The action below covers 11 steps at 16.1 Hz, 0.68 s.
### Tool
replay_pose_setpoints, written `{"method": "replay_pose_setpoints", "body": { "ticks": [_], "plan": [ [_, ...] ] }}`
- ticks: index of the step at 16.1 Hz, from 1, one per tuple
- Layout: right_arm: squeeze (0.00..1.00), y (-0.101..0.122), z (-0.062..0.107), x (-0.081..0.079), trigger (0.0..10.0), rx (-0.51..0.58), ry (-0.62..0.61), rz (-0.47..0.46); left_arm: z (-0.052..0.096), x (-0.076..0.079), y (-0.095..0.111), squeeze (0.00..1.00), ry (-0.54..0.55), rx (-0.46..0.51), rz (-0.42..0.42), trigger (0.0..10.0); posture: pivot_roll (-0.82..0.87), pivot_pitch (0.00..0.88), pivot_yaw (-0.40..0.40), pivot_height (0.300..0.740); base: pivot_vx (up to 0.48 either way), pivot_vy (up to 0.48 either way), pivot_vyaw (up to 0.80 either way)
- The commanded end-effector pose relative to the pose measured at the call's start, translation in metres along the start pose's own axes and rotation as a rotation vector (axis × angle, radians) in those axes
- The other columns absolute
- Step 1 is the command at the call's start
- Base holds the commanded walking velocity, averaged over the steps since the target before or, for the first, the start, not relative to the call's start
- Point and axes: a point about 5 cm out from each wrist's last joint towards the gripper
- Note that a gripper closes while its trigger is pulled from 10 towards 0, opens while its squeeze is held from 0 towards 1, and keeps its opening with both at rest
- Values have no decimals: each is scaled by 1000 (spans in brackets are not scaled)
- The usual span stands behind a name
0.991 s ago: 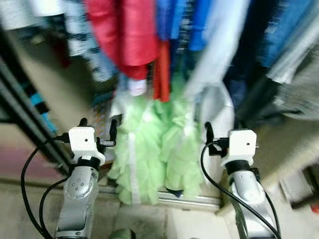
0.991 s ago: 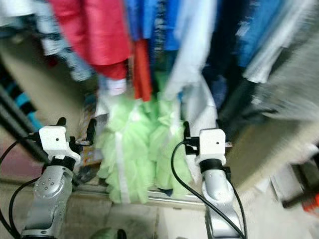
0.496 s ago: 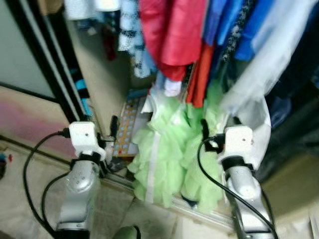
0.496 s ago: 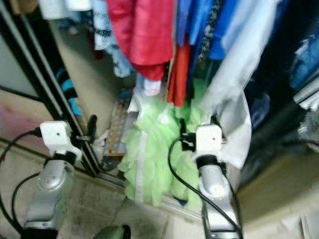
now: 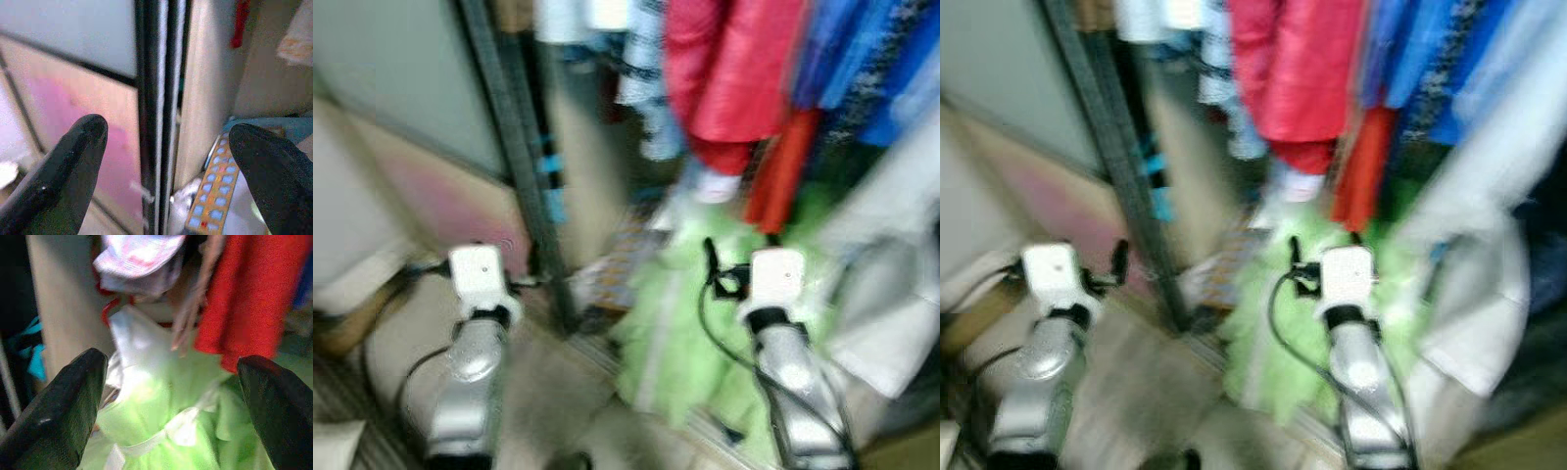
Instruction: Clean up the room
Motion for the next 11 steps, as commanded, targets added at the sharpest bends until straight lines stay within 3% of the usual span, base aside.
{"method": "replay_pose_setpoints", "body": {
  "ticks": [1,7,11],
  "plan": [
    [0,1,-1,-3,10000,5,6,-19,-2,-6,4,0,13,13,-18,10000,-11,0,-3,740,0,0,800],
    [0,0,-4,-6,10000,4,16,-29,1,1,0,0,-9,-8,-31,10000,-9,0,-4,740,0,0,800],
    [0,-10,-11,-12,10000,-16,12,-55,-6,17,-8,0,-29,-53,15,10000,1,0,-10,740,0,0,800]
  ]
}}
Point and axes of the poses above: a point about 5 cm out from each wrist's last joint towards the gripper, its own z axis pointing back from the gripper into the wrist, its own y axis along the axis of the wrist's last joint, x = y × z, and after that the axes turned 11 degrees about -z, right-handed
